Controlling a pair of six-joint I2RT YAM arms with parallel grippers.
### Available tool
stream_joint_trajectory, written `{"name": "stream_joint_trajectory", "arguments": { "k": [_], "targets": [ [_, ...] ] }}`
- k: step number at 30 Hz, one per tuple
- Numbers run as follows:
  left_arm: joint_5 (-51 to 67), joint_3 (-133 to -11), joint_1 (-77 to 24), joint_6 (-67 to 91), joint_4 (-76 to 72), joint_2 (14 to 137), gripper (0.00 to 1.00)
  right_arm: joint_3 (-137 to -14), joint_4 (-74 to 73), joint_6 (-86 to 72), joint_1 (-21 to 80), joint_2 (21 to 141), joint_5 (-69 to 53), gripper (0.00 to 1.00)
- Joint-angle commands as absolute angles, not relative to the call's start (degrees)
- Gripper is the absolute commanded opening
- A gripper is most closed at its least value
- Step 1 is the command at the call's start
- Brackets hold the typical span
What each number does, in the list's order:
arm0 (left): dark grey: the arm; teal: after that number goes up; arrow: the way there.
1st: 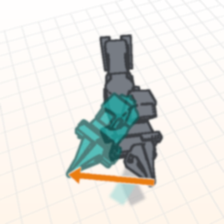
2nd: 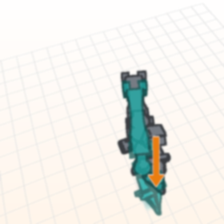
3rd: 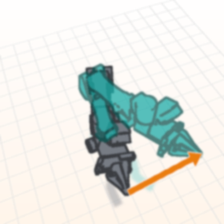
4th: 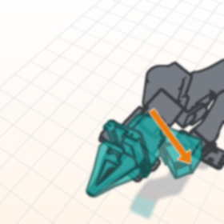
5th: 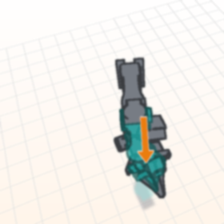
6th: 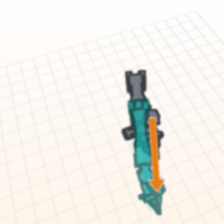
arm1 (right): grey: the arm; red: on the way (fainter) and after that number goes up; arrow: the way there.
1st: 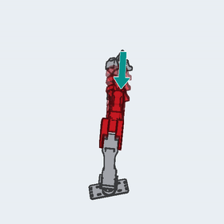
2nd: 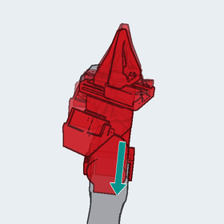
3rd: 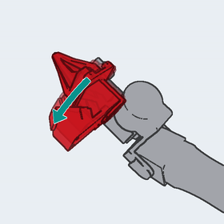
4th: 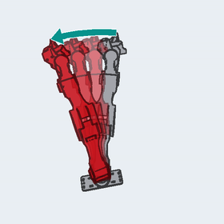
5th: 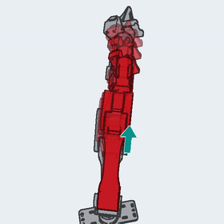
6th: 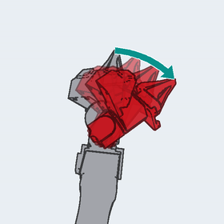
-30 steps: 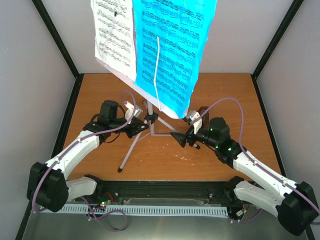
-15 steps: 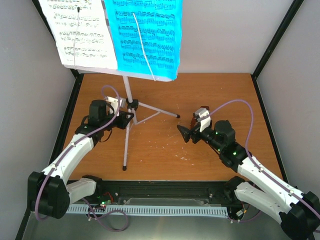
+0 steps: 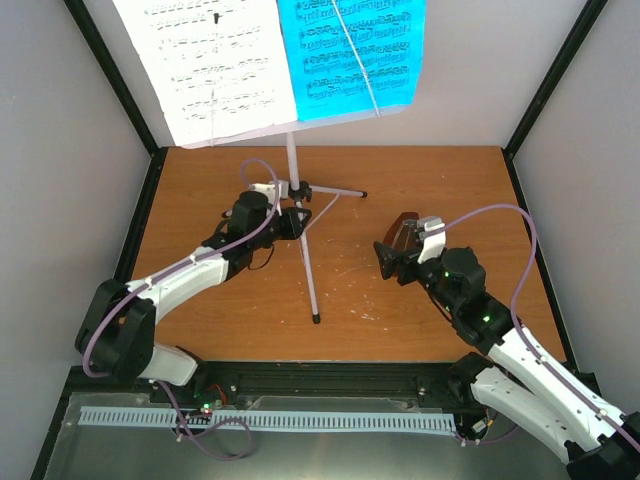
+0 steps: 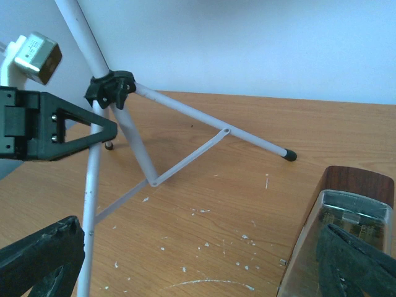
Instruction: Pack up the instrument practice props
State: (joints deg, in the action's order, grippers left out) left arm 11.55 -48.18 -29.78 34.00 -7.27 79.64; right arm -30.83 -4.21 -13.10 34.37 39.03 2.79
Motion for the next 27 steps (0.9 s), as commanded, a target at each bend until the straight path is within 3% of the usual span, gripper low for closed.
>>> {"name": "stream_joint_trajectory", "arguments": {
  "k": [1, 3, 5, 11, 14, 18, 27],
  "targets": [
    [13.7, -51.1, -30.8, 37.9, -9.8, 81.3, 0.46, -35.4, -9.9, -16.6, 34.3, 38.0, 3.2, 1.00],
    [11.9, -49.8, -30.7, 35.7, -9.7, 79.5, 0.80, -37.2, -10.9, -17.2, 34.3, 38.2, 1.4, 1.00],
    [10.3, -48.0, -29.2, 34.2, -8.9, 76.7, 0.98, -38.6, -10.7, -17.9, 34.3, 38.4, -0.6, 1.00],
    [18.8, -38.9, -16.4, 33.0, -8.1, 65.9, 0.99, -43.9, -9.1, -19.4, 34.3, 43.8, -10.7, 0.99],
    [26.2, -35.7, -6.4, 34.0, -6.4, 60.5, 0.99, -48.4, -9.2, -19.6, 35.1, 49.2, -20.4, 0.93],
    [36.4, -33.9, 9.6, 37.1, -3.4, 52.8, 0.99, -56.2, -12.6, -16.1, 44.0, 54.7, -18.8, 0.90],
    [24.9, -56.1, 12.6, 27.8, 12.3, 43.2, 0.99, -77.6, -17.6, -14.2, 47.9, 65.8, -22.5, 0.85]
  ]
}}
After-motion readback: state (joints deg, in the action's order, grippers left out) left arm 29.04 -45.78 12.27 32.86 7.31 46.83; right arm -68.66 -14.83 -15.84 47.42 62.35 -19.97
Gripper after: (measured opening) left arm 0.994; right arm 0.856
